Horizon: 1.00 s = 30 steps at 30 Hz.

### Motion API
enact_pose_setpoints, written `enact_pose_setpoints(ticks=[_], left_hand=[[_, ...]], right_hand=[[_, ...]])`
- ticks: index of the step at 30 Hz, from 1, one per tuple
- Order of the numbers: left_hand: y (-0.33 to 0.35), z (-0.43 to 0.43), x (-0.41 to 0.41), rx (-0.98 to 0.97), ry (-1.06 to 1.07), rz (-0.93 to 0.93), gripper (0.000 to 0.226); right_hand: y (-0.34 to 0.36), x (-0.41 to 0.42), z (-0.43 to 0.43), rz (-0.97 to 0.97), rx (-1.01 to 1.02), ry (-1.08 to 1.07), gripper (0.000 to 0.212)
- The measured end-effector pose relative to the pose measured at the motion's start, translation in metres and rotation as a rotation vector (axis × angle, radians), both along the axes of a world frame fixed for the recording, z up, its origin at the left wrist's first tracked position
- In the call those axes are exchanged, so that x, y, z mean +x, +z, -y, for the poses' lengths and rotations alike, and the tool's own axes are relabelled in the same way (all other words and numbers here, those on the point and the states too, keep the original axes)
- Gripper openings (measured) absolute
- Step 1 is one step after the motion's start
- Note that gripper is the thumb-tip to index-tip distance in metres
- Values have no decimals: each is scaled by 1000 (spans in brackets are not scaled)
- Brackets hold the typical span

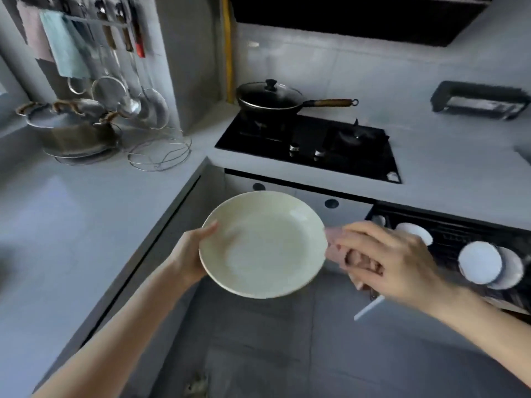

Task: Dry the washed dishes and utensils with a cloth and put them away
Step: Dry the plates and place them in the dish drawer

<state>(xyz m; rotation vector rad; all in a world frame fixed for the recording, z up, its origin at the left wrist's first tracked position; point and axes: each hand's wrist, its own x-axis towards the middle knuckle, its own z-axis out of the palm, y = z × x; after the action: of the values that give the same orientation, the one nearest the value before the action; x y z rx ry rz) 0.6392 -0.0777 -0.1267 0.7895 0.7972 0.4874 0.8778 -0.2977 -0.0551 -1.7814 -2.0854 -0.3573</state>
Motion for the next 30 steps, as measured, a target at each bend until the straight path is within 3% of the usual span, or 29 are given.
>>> enact_pose_setpoints(ticks=[3, 5, 7, 9, 11, 13, 17, 19, 23, 26, 30], left_hand=[[-6, 27, 56, -10, -77, 9, 31], [-10, 42, 95, -22, -118, 22, 30], [-15, 55, 135, -32, -179, 29, 30], [-18, 68, 176, -35, -254, 26, 29], [-23, 78, 218, -37, -324, 11, 27], [-29, 85, 261, -44, -395, -17, 26], [-47, 100, 351, -71, -576, -114, 27], [-58, 109, 398, -91, -669, -150, 28], [-76, 125, 486, -47, -848, -186, 25], [-95, 136, 543, 45, -1003, -244, 42], [-117, 156, 601, 139, -1089, -359, 24]], right_hand=[[1, 32, 46, -308, -199, -468, 41], [-5, 54, 66, -497, -339, -631, 47], [-14, 76, 80, -739, -405, -707, 45], [-26, 99, 92, -1099, -373, -719, 30], [-32, 124, 103, -1461, -339, -679, 41], [-37, 151, 116, -1647, -305, -667, 46], [-51, 208, 140, -1864, -201, -729, 51], [-58, 238, 148, -1911, -141, -778, 43], [-71, 303, 165, -1913, -60, -1003, 33], [-81, 351, 177, -1900, -12, -1113, 27], [-87, 406, 199, -1772, -23, -1203, 31]])
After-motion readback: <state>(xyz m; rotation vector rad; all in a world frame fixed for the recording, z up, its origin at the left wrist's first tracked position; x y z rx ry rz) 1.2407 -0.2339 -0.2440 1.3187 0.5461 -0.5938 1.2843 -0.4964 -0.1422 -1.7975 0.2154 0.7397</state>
